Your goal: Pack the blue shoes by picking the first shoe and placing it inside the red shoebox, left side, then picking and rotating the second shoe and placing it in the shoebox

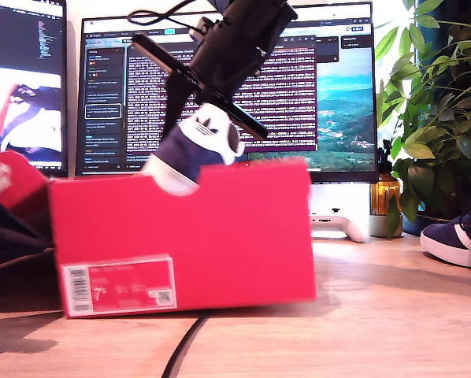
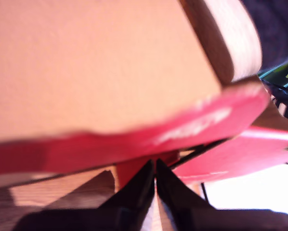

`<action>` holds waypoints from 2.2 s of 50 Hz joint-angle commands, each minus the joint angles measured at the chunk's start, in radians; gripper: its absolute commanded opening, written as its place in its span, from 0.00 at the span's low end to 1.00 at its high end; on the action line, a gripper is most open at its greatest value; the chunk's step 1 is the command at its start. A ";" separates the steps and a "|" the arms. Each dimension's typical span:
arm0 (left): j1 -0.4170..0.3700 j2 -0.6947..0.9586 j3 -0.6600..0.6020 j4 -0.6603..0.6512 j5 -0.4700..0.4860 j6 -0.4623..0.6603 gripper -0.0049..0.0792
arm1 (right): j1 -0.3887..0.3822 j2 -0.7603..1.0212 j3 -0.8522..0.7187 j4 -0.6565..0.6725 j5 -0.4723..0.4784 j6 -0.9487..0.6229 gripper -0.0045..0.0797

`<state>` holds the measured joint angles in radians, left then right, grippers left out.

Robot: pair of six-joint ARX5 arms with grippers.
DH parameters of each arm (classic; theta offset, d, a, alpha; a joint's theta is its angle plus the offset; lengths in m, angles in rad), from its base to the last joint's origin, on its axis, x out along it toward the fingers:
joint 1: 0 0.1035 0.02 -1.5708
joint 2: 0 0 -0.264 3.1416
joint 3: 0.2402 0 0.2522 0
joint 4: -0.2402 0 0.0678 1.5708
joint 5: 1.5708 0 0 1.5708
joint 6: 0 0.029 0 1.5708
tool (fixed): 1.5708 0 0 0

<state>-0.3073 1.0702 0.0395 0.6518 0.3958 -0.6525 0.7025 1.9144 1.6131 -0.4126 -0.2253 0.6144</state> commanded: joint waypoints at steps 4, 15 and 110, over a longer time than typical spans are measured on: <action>-0.003 0.003 0.010 0.008 -0.023 -0.002 0.03 | 0.024 0.038 0.011 0.034 0.001 0.018 0.04; -0.003 0.003 0.010 0.012 -0.045 -0.002 0.03 | 0.052 0.042 0.011 0.027 0.005 0.018 0.04; -0.003 0.003 0.010 0.052 -0.065 -0.002 0.03 | 0.148 0.067 0.011 -0.049 0.158 -0.071 0.04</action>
<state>-0.3073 1.0702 0.0395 0.7002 0.3302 -0.6525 0.8295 1.9770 1.6131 -0.4980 -0.0700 0.5323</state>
